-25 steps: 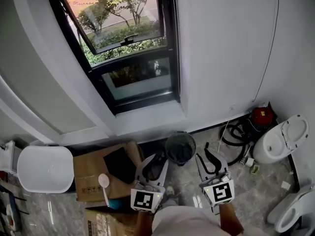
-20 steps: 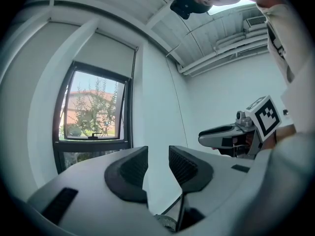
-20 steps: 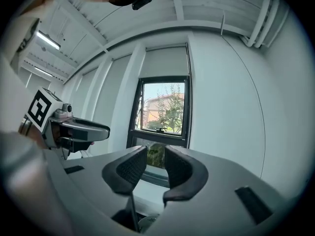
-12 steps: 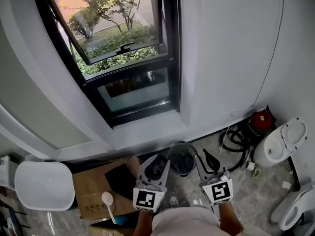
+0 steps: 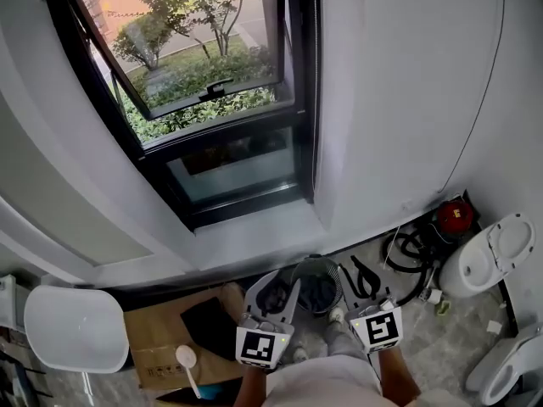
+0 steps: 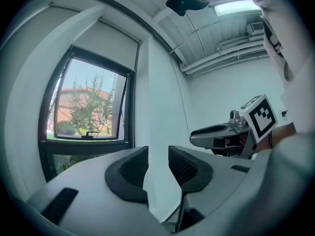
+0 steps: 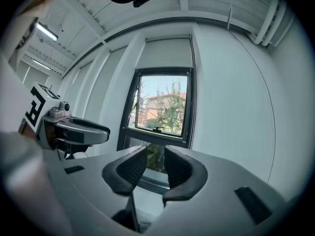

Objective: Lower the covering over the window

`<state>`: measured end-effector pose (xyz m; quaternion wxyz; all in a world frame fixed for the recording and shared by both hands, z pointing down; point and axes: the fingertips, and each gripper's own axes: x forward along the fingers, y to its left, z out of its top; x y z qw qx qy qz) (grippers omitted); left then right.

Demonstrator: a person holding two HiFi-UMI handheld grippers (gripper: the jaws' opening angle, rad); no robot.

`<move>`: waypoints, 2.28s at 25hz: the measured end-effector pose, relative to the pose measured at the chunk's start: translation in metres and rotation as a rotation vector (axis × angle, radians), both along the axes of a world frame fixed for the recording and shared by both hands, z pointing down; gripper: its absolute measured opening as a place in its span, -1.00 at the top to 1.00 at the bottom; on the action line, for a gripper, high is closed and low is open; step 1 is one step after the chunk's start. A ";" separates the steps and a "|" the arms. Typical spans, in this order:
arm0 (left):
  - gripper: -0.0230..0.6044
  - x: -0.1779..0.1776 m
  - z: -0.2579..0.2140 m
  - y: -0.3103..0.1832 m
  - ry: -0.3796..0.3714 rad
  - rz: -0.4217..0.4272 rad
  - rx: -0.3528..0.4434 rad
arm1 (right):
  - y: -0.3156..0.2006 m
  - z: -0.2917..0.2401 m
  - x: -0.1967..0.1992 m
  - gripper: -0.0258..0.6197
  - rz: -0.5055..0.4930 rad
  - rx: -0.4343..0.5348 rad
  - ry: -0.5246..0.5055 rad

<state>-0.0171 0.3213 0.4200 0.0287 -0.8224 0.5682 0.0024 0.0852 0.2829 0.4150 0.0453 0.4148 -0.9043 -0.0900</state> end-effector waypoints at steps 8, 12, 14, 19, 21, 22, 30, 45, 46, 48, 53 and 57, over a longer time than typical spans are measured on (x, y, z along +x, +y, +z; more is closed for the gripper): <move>0.47 -0.002 0.007 -0.097 0.006 -0.095 -0.023 | -0.094 0.011 0.013 0.55 -0.068 -0.013 -0.014; 0.47 0.013 0.002 -0.142 -0.001 -0.150 -0.024 | -0.135 0.014 0.023 0.55 -0.137 -0.031 -0.023; 0.47 0.022 -0.001 -0.161 -0.007 -0.167 -0.023 | -0.152 0.011 0.027 0.56 -0.169 -0.027 -0.028; 0.47 0.043 0.001 -0.192 -0.008 -0.186 -0.037 | -0.184 0.012 0.037 0.56 -0.218 -0.034 -0.028; 0.47 0.047 0.001 -0.201 -0.002 -0.190 -0.042 | -0.194 0.011 0.041 0.56 -0.226 -0.035 -0.036; 0.47 0.049 0.001 -0.205 0.001 -0.192 -0.044 | -0.197 0.012 0.044 0.56 -0.228 -0.038 -0.037; 0.47 0.064 -0.002 -0.227 -0.009 -0.178 -0.035 | -0.217 0.012 0.064 0.57 -0.215 -0.017 -0.033; 0.48 0.093 0.000 -0.275 -0.019 -0.037 -0.014 | -0.253 0.015 0.102 0.57 -0.072 -0.008 -0.018; 0.48 0.094 0.000 -0.277 -0.020 -0.029 -0.012 | -0.256 0.015 0.102 0.57 -0.066 -0.005 -0.016; 0.48 0.094 0.005 -0.284 -0.019 -0.017 -0.019 | -0.262 0.015 0.099 0.57 -0.060 0.007 -0.010; 0.48 0.086 0.007 -0.311 -0.029 -0.014 -0.017 | -0.281 0.017 0.087 0.57 -0.062 0.002 -0.011; 0.48 0.069 0.009 -0.337 -0.034 -0.019 -0.007 | -0.301 0.017 0.064 0.58 -0.088 0.014 0.004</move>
